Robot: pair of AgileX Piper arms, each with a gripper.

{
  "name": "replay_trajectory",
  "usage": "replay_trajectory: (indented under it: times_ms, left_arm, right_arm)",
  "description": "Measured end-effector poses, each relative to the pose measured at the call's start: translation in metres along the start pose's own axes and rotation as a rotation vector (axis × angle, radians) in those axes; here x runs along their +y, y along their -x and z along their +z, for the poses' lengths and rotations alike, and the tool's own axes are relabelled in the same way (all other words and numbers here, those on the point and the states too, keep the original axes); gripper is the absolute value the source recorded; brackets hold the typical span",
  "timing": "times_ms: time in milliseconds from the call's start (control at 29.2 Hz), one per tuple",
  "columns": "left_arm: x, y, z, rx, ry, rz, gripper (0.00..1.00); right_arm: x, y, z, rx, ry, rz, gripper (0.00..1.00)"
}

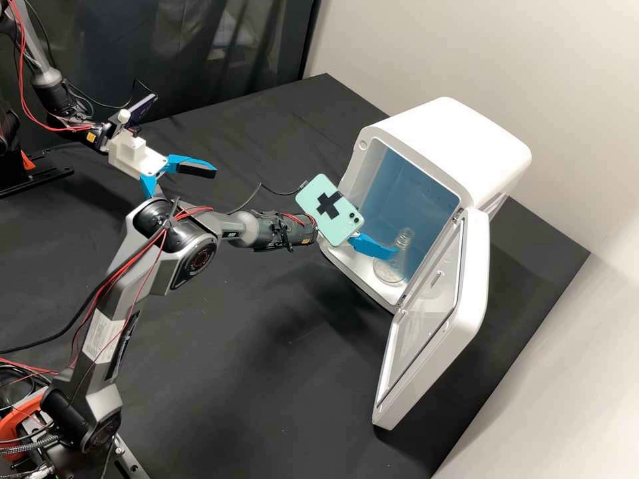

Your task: Take the flask out of the incubator

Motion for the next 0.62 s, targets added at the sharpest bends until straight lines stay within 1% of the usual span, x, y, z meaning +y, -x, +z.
replay_trajectory:
  times_ms: [69, 103, 137, 274, 308, 514, 617]
  left_arm:
    - [-0.0014, -0.001, 0.0, 0.001, 0.004, -0.006, 1.0]
    - [-0.002, -0.001, 0.0, -0.002, 0.005, -0.008, 1.0]
    - [-0.0022, -0.002, 0.001, -0.006, 0.004, -0.009, 1.0]
    - [-0.0026, -0.002, 0.004, -0.017, 0.004, -0.012, 1.0]
    - [-0.0027, -0.003, 0.004, -0.018, 0.003, -0.012, 1.0]
    - [-0.0032, -0.003, 0.006, -0.029, 0.003, -0.014, 1.0]
    - [-0.0032, -0.003, 0.006, -0.029, 0.003, -0.014, 1.0]
  right_arm:
    - [-0.005, -0.006, 0.0, -0.017, 0.011, -0.003, 1.0]
    - [-0.006, -0.008, 0.0, -0.023, 0.015, -0.002, 1.0]
    - [-0.007, -0.01, -0.002, -0.026, 0.018, -0.001, 1.0]
    - [-0.013, -0.02, -0.001, -0.054, 0.035, -0.003, 1.0]
    - [-0.014, -0.021, -0.001, -0.057, 0.04, -0.005, 1.0]
    - [-0.016, -0.022, 0.001, -0.062, 0.041, -0.009, 1.0]
    - [-0.018, -0.027, 0.0, -0.062, 0.045, -0.006, 1.0]
